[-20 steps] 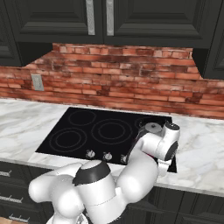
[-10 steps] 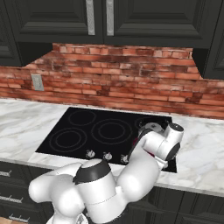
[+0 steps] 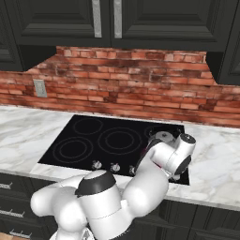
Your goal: Lower the heat of the kettle.
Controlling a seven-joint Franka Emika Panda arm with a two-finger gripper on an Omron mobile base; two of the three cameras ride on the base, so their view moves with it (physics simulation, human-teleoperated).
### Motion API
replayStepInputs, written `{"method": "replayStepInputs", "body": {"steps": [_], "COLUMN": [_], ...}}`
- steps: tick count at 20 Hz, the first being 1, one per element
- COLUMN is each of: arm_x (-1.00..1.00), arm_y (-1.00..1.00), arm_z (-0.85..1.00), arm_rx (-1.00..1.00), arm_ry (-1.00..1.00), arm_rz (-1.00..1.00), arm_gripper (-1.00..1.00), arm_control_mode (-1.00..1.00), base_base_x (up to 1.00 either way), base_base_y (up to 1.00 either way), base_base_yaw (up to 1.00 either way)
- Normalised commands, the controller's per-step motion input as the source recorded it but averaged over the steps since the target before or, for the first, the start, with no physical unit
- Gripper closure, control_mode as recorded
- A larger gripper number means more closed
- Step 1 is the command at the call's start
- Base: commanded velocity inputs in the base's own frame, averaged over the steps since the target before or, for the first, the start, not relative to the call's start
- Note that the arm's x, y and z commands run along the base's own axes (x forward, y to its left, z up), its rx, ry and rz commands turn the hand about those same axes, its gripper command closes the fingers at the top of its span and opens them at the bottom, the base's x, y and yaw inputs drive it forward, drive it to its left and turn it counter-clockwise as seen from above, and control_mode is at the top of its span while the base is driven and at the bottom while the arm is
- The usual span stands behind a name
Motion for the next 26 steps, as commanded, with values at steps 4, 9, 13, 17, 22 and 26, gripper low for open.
{"method": "replayStepInputs", "body": {"steps": [4, 9, 13, 17, 22, 26], "arm_x": [-0.22, -0.23, -0.16, -0.11, -0.20, -0.27], "arm_y": [-0.03, -0.13, -0.14, -0.16, -0.33, -0.37], "arm_z": [-0.21, -0.14, -0.06, -0.02, -0.07, -0.01], "arm_rx": [-0.04, 0.00, 0.00, 0.00, 0.00, 0.00], "arm_ry": [-0.13, -0.07, 0.00, 0.00, 0.00, 0.00], "arm_rz": [-0.31, -0.29, -0.28, -0.27, -0.28, -0.30], "arm_gripper": [1.00, 1.00, 1.00, 1.00, 1.00, 1.00], "arm_control_mode": [-1.00, -1.00, -1.00, -1.00, -1.00, -1.00], "base_base_x": [0.00, 0.00, 0.00, 0.00, 0.00, 0.00], "base_base_y": [0.00, 0.00, 0.00, 0.00, 0.00, 0.00], "base_base_yaw": [0.00, 0.00, 0.00, 0.00, 0.00, 0.00]}}
